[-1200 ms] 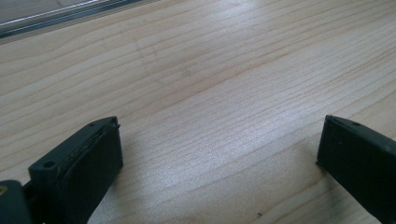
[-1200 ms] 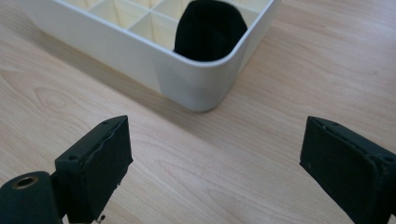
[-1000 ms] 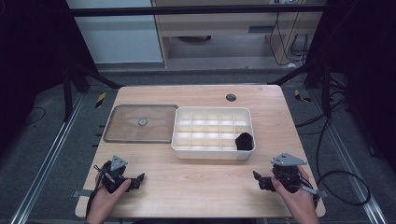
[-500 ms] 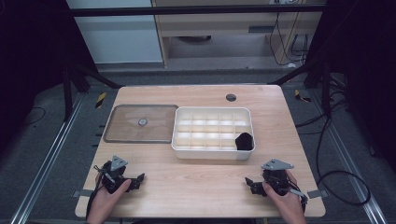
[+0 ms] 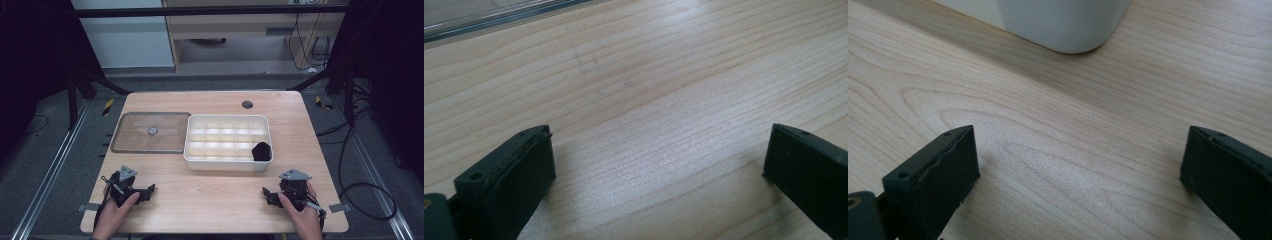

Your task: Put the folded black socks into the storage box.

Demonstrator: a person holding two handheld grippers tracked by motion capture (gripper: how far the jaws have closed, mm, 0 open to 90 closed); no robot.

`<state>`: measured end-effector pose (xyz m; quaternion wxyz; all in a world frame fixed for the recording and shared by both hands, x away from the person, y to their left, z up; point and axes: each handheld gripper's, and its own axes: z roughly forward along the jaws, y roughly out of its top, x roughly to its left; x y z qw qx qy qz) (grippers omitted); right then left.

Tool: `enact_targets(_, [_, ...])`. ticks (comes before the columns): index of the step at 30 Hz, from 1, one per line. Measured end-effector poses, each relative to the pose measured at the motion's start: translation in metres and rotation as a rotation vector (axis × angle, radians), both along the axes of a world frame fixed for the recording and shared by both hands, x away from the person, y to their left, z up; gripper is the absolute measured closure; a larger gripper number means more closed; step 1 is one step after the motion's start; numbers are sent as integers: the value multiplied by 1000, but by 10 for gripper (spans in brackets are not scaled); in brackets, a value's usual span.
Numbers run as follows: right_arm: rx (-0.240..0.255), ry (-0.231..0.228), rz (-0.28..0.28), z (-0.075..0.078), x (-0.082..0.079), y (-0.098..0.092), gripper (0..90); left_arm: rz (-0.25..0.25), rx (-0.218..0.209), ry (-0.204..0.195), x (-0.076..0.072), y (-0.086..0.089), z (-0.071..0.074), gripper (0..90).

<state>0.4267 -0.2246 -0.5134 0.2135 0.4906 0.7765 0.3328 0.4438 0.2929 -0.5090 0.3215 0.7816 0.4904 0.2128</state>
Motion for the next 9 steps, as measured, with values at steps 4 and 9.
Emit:
enact_targets(4, [0,5,-17,0,0,3,4,4,4,0,1,0,0,0])
enact_targets(9, [0,6,-18,0,0,3,4,16,2,-1,4,-1,0,0])
